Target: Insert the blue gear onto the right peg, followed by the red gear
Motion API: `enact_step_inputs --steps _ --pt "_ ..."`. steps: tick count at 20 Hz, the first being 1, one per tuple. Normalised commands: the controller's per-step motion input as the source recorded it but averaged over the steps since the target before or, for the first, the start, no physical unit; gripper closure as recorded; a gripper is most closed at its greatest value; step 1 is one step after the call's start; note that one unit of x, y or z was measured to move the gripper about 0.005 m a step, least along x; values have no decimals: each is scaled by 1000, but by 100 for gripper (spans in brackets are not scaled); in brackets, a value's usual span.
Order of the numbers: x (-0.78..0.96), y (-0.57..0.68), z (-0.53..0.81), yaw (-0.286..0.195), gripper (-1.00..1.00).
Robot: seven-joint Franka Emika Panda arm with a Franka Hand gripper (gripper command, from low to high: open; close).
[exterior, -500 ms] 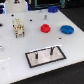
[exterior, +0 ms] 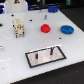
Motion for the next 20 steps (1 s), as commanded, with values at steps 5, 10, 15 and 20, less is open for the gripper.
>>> enact_step_inputs --steps 5,10,15,20 --pt "-384 565 -127 0 -100" --pt "-198 551 -217 0 -100" --pt "-49 504 -271 0 -100" --pt "-37 423 -346 0 -100"
